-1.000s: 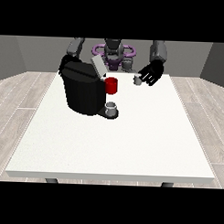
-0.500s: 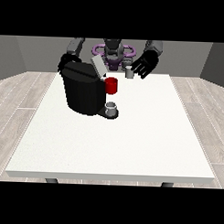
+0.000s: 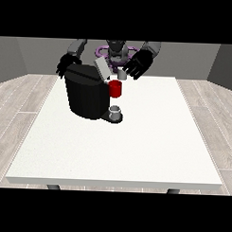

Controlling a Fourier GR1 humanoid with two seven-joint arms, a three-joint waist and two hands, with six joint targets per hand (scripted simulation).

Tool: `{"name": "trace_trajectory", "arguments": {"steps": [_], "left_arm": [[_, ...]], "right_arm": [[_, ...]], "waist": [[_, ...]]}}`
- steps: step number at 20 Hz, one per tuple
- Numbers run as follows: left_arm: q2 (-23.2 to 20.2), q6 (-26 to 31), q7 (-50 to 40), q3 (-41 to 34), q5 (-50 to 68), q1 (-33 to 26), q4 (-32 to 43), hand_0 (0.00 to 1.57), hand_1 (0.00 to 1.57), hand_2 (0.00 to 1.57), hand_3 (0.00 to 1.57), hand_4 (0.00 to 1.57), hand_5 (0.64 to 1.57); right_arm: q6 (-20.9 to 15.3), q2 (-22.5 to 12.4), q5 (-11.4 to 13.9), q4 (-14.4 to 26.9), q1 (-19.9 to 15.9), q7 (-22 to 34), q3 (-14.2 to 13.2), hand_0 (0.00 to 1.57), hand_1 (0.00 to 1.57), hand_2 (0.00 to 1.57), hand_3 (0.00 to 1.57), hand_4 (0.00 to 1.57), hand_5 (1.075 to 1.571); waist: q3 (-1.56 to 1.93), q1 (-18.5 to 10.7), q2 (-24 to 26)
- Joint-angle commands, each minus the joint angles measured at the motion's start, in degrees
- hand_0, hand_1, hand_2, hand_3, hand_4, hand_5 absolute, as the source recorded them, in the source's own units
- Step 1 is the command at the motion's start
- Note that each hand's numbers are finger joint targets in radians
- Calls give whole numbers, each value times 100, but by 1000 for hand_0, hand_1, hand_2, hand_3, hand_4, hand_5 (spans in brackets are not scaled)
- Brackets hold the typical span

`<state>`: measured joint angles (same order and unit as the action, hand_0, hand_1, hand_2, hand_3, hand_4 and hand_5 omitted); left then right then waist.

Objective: Insert the coffee pod into the coffee machine and close the lid

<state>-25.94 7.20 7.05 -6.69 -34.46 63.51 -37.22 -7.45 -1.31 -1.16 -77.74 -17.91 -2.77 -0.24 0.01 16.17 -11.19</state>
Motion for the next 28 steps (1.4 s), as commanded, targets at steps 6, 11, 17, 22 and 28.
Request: {"name": "trace_trajectory", "arguments": {"steps": [6, 11, 17, 22, 28], "left_arm": [[-142, 29, -51, -108, -68, 389, 141, 1306, 1306, 1328, 1245, 487, 1571], [-100, 123, -90, -31, -154, 464, 150, 1305, 1305, 1326, 1229, 500, 1571], [131, 152, -22, 41, -165, 432, 41, 1251, 1251, 1294, 1208, 506, 1571], [298, -120, 111, 139, -315, 51, 104, 1185, 1185, 1262, 1197, 492, 1571], [135, 87, -87, 49, -310, 555, 100, 1160, 1160, 1244, 1185, 506, 1571]], "right_arm": [[-71, -87, 87, -246, -137, 67, -2, 0, 0, 0, 0, 520, 1571], [-197, -109, 57, -155, -284, 98, -177, 0, 0, 0, 0, 526, 1571], [-160, -140, -68, 36, -176, -105, -335, 0, 0, 0, 0, 537, 1571], [-126, -179, -83, -152, 95, 119, -294, 0, 0, 0, 0, 512, 1571], [-262, 38, -23, 126, -115, -380, -273, 0, 0, 0, 0, 525, 1571]], "waist": [[0, 197, -330], [0, 68, -377], [2, -74, -317], [0, -16, -137], [1, -115, -479]]}}
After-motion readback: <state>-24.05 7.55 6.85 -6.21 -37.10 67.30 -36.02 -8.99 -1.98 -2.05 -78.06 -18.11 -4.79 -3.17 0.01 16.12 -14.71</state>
